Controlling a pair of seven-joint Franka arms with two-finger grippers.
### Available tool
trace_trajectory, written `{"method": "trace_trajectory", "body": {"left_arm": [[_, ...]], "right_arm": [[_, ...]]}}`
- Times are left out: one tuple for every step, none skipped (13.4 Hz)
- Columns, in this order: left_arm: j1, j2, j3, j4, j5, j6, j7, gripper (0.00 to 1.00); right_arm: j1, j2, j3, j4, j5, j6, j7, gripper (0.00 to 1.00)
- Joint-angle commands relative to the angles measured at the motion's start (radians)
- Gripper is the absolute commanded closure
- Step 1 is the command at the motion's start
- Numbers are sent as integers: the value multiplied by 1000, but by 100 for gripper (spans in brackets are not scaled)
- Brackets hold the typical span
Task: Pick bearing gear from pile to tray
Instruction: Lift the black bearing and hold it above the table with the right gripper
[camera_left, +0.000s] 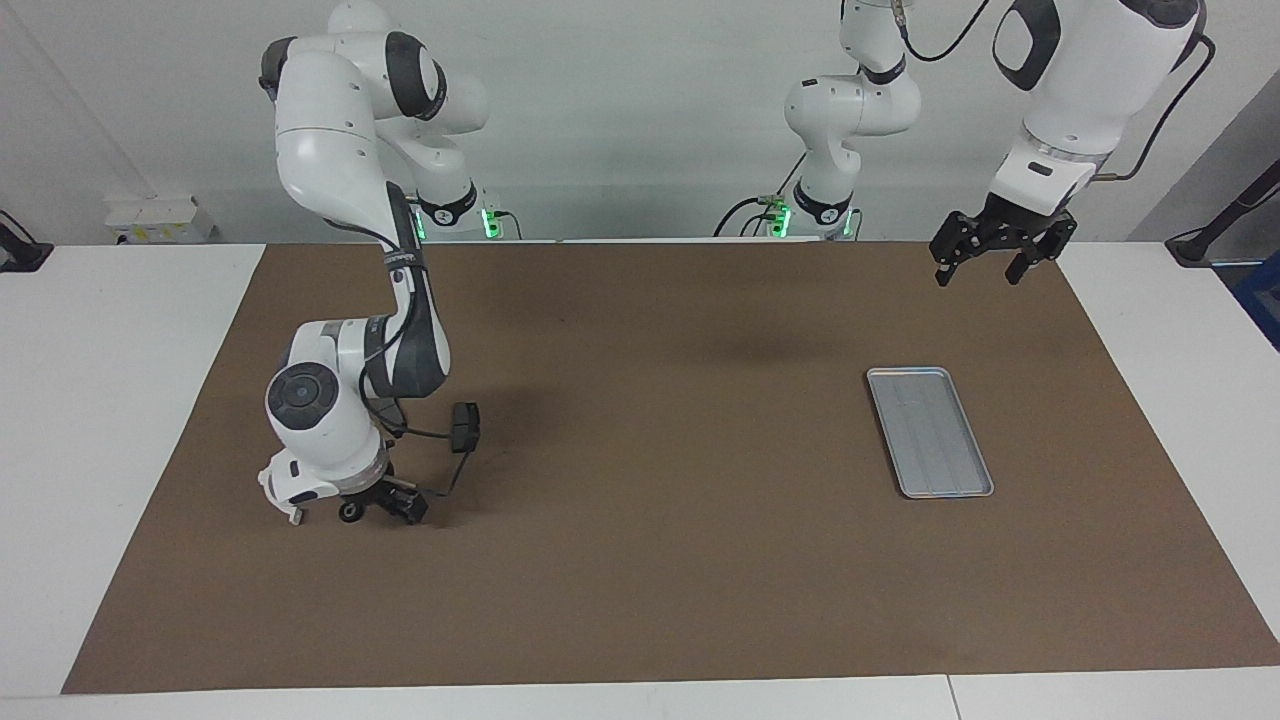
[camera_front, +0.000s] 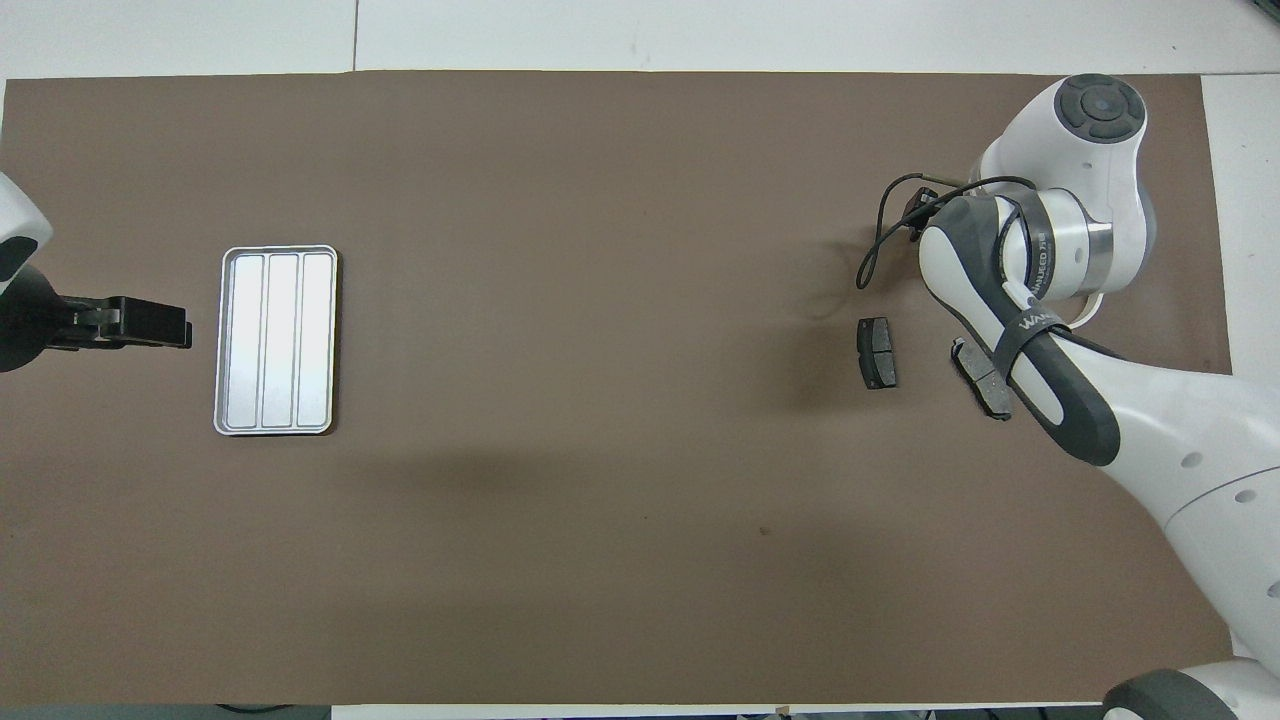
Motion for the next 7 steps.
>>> {"method": "trace_trajectory", "body": {"left_arm": [[-12, -30, 10, -32, -12, 18, -8, 0], [-13, -30, 10, -32, -12, 18, -8, 0], [-14, -30, 10, -34, -12, 18, -11, 0], [-14, -30, 10, -34, -12, 18, -17, 0], [-15, -30, 10, -34, -12, 21, -17, 0], [-20, -30, 10, -34, -12, 21, -21, 0], [-21, -30, 10, -34, -12, 21, -33, 0]], "right_arm": [[-6, 3, 8, 3, 1, -25, 44, 16], [-6, 1, 8, 3, 3, -25, 44, 17], [-6, 1, 8, 3, 1, -25, 44, 19], [-6, 1, 8, 3, 1, -24, 44, 19], [-6, 3, 8, 3, 1, -21, 44, 20], [-6, 1, 8, 3, 1, -22, 44, 22], [-6, 3, 8, 3, 1, -24, 44, 26]]}}
